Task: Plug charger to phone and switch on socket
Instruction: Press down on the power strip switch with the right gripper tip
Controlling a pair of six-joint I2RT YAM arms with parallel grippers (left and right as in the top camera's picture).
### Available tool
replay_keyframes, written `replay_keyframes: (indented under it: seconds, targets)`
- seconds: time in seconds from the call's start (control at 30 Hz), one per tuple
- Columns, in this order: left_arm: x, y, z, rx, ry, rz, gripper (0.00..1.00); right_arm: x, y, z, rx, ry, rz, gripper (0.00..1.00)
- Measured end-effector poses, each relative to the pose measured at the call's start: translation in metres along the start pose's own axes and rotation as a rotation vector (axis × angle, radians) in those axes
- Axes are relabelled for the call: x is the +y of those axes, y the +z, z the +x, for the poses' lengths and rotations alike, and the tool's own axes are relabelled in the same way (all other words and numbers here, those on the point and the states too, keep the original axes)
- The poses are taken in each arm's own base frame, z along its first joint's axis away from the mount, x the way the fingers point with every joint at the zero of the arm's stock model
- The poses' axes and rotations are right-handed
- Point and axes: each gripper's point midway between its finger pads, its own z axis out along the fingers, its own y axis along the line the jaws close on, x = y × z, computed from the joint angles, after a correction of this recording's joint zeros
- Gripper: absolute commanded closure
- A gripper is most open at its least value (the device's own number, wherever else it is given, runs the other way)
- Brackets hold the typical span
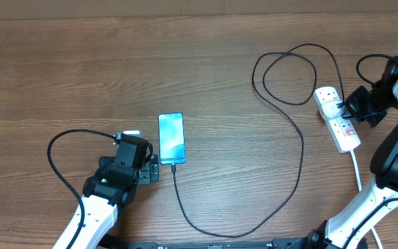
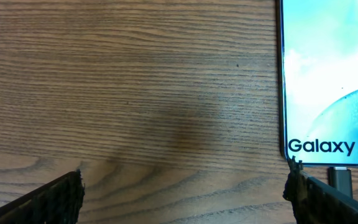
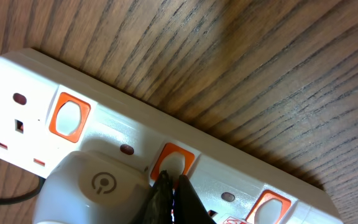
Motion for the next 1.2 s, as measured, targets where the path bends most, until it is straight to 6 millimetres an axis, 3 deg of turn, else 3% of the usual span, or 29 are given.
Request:
replay_keyframes:
  seconds: [0.23,0.47,0.53,0.93,1.2]
  targets:
    - [0.000,0.000,0.000,0.000,0.000,0.000,0.01,-0.011,-0.007,0.008,0.060,0.006,0.075,0.96]
    - [0.000,0.000,0.000,0.000,0.000,0.000,0.00,-0.008,-0.061,-0.017,-0.003,0.018,0.069,0.96]
    - [0.000,0.000,0.000,0.000,0.000,0.000,0.00,-0.007,-0.066,-0.019,-0.006,0.014,0.045,0.96]
    - [0.000,0.000,0.000,0.000,0.000,0.000,0.00,-0.012,-0.034,0.005,0.103,0.000,0.024,0.96]
    - [0.000,0.000,0.000,0.000,0.000,0.000,0.00,-0.004,-0.030,0.005,0.106,-0.020,-0.025,0.96]
